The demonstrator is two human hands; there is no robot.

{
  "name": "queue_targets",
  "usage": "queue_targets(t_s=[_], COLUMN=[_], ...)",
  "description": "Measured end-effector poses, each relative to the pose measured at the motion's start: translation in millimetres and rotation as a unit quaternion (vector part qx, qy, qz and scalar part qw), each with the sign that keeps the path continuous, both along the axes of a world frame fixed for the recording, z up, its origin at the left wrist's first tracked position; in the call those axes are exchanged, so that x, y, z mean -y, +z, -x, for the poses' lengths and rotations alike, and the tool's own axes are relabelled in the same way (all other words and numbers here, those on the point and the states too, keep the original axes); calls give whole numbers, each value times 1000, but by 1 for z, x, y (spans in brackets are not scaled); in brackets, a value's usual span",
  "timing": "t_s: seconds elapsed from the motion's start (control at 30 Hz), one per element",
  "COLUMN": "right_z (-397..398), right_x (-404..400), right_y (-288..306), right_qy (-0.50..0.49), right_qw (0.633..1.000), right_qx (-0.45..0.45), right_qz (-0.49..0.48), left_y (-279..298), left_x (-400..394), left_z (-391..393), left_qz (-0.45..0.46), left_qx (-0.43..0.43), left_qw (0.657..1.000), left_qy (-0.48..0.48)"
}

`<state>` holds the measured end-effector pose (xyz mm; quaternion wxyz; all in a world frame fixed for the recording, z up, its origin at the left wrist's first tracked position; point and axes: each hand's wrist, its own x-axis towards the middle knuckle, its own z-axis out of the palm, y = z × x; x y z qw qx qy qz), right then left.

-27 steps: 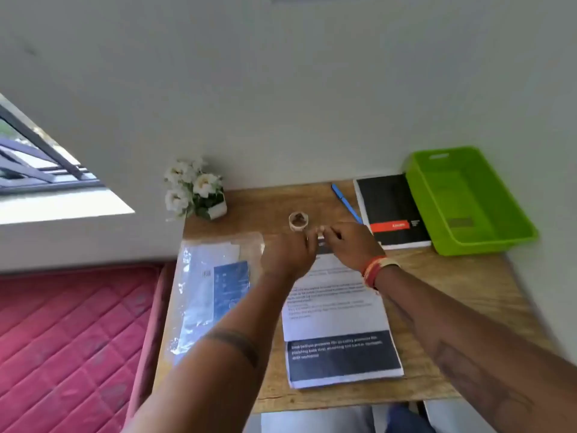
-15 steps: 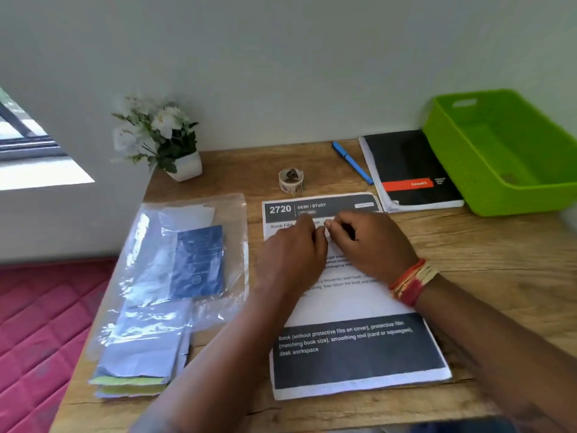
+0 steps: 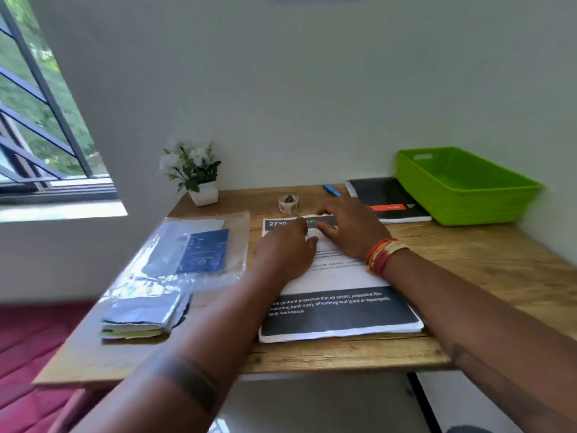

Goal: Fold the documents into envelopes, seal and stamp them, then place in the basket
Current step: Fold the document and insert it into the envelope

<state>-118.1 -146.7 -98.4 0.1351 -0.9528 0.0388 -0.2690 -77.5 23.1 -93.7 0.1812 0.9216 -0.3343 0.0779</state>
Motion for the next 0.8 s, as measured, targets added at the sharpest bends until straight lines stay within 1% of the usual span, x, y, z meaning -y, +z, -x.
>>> queue_targets(t_s=[0.13,0.2,0.27,0.33,0.4,0.47,0.53,0.6,0.73,0.8], right_z=[-6,-9,-10,-8,-6,-3,-1,2,3,5], right_x=[10,14,14,13,12,14,15,17,20,19], right_y=[-5,-7,-4,0,4,5,6,8,9,10], right_qy=[8,16,-14,-70,-94,-88,-74,-60,-45,-38], right_qw=[994,995,994,991,990,993,996,997,995,993], right_qx=[-102,-101,-95,-74,-32,2,17,36,86,107], right_qz=[-25,3,46,92,96,78,52,28,34,19], left_y=[-5,-7,-9,-11,-11,-7,-2,0,-9,-11], left_x=[-1,0,1,1,0,-4,-11,-18,-21,-21], left_z=[-5,-7,-8,-9,-11,-12,-14,-18,-30,-32], left_qz=[-5,-4,2,17,52,102,150,179,192,237], left_qx=[6,22,36,33,29,34,45,39,-9,-43], left_qw=[1000,1000,999,999,998,994,987,982,977,965], left_qy=[-3,-5,-5,-8,-13,-5,25,52,94,101])
